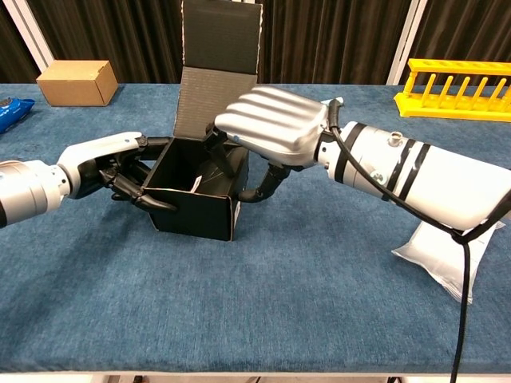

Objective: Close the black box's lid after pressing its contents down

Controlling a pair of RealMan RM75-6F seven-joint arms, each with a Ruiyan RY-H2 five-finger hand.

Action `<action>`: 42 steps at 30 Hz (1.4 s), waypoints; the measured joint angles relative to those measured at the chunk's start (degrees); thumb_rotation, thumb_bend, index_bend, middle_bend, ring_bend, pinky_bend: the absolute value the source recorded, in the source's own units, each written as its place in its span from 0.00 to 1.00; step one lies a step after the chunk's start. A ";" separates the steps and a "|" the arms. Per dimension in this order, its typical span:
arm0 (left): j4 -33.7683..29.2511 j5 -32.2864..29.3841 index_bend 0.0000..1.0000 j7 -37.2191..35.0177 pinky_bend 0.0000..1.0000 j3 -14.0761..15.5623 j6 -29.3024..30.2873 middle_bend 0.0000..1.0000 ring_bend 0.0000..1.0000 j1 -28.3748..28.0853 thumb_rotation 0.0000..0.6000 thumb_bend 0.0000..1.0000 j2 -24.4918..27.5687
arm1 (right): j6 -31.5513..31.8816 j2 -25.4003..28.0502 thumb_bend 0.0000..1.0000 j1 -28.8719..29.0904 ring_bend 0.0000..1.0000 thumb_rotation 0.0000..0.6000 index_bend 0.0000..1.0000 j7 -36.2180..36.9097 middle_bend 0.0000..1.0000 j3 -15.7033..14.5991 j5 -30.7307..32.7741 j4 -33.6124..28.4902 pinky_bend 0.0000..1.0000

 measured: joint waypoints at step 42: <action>-0.50 1.10 0.47 0.11 0.93 0.15 -0.08 0.45 0.76 0.16 1.00 0.00 0.34 | 1.77 -0.18 0.40 1.95 0.86 1.00 0.58 0.85 0.43 -0.69 -1.03 1.78 1.00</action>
